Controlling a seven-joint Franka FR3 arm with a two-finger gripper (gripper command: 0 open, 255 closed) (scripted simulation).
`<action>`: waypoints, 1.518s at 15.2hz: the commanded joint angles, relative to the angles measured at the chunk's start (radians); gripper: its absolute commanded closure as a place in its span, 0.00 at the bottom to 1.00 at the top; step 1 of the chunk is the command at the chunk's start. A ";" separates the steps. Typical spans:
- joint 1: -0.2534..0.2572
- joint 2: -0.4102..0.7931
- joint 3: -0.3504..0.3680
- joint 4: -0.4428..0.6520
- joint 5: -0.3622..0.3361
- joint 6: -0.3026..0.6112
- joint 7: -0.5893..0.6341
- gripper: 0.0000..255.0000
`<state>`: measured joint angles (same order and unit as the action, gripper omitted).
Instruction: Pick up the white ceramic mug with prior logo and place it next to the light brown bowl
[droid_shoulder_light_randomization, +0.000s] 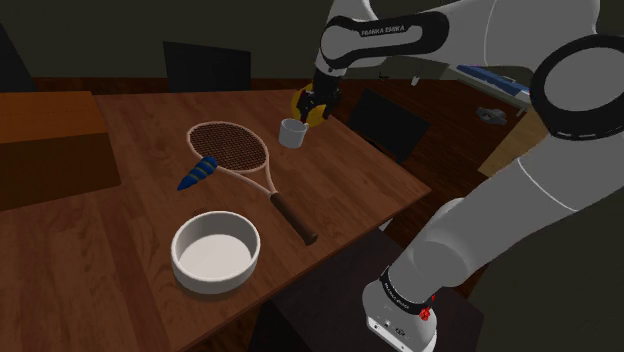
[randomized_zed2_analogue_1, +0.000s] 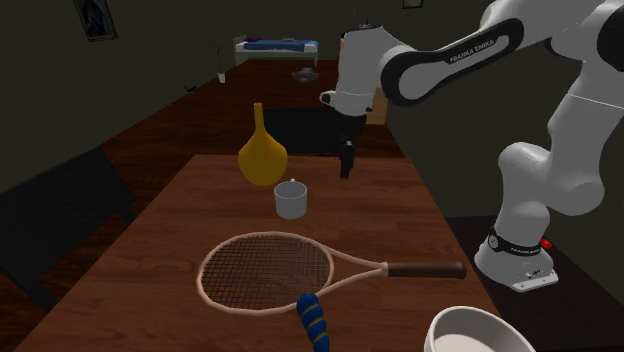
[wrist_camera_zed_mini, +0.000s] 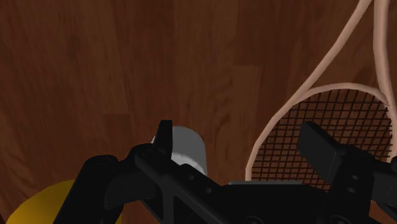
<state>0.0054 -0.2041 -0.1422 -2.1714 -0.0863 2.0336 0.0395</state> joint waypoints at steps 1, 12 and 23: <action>0.000 0.079 -0.007 0.048 0.010 0.033 -0.011 0.00; -0.025 0.505 -0.018 0.370 0.082 0.136 -0.069 0.00; -0.037 0.612 -0.012 0.393 0.099 0.218 -0.080 0.00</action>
<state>-0.0321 0.4074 -0.1545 -1.7731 0.0125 2.2460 -0.0411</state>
